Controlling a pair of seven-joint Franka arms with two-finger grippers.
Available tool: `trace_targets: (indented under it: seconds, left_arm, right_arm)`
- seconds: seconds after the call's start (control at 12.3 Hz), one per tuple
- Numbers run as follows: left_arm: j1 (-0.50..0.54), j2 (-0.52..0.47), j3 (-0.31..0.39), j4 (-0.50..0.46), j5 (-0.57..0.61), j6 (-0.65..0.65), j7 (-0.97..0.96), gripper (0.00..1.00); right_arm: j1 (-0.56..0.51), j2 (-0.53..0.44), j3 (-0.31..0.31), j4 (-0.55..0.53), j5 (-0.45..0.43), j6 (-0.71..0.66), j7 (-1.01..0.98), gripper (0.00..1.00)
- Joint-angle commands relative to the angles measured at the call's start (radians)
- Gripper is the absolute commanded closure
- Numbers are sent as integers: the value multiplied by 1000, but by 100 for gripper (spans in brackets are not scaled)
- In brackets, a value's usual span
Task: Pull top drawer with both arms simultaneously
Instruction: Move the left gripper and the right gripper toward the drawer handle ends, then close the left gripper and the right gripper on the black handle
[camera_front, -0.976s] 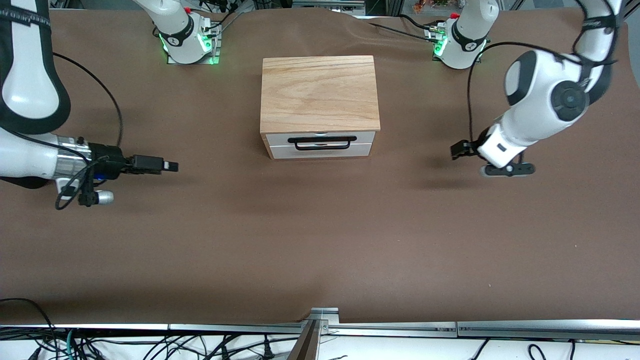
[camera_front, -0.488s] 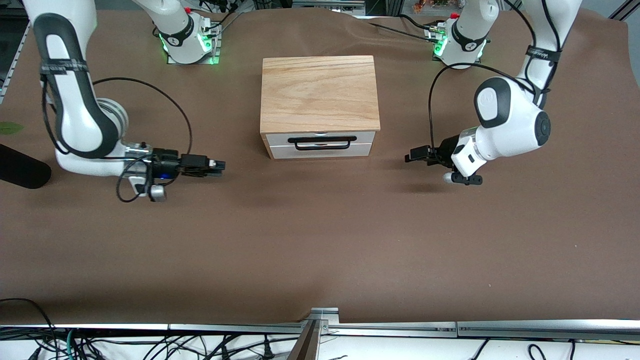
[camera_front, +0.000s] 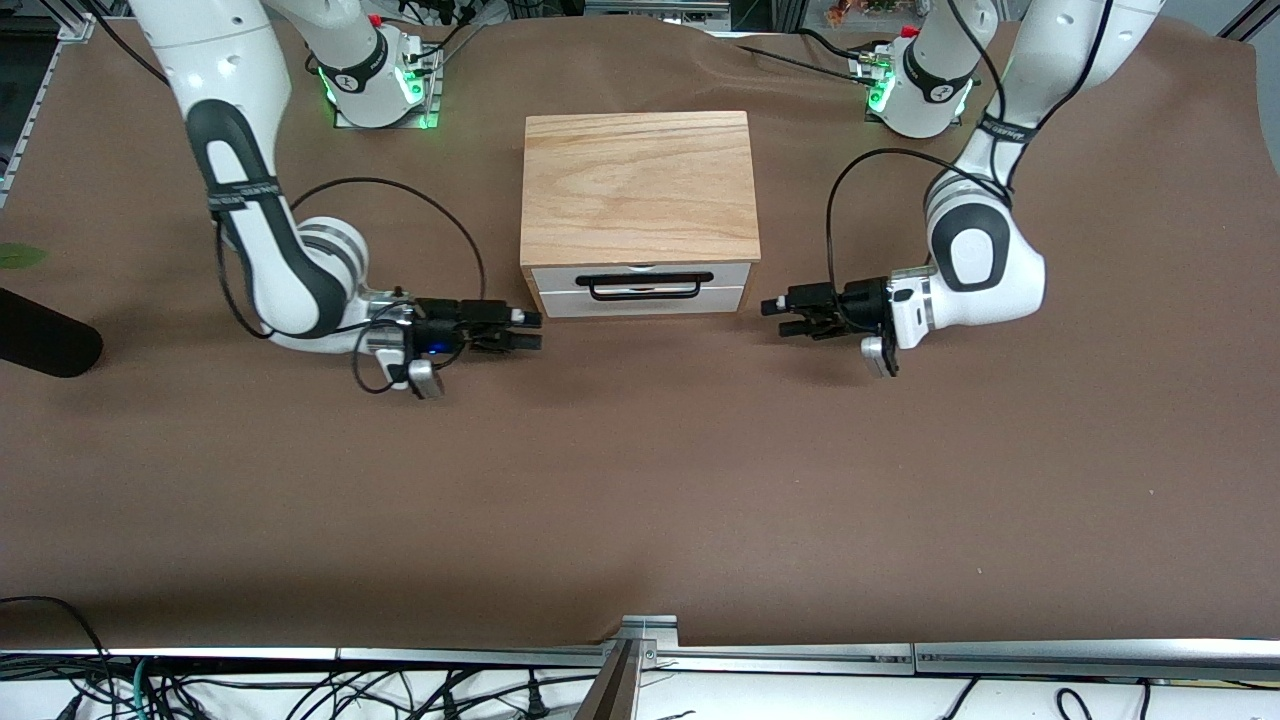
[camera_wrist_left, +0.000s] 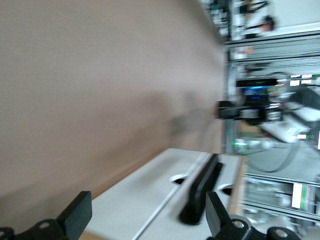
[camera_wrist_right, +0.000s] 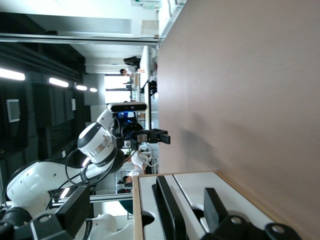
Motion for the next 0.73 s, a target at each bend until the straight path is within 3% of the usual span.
trace_targets:
  seconds: [0.0,0.41,0.65]
  left_arm:
    - [-35,59,-20,11,-170,-86,154,0]
    - [-81,137,-74,19,-356,-117,327,9]
    - [-84,147,-80,17,-367,-156,344,34]
  right_arm:
    - [53,37,4,7,88,-5,-127,0]
    - [100,67,4,7,79,-54,-170,0]
    - [109,90,4,7,73,-56,-196,0]
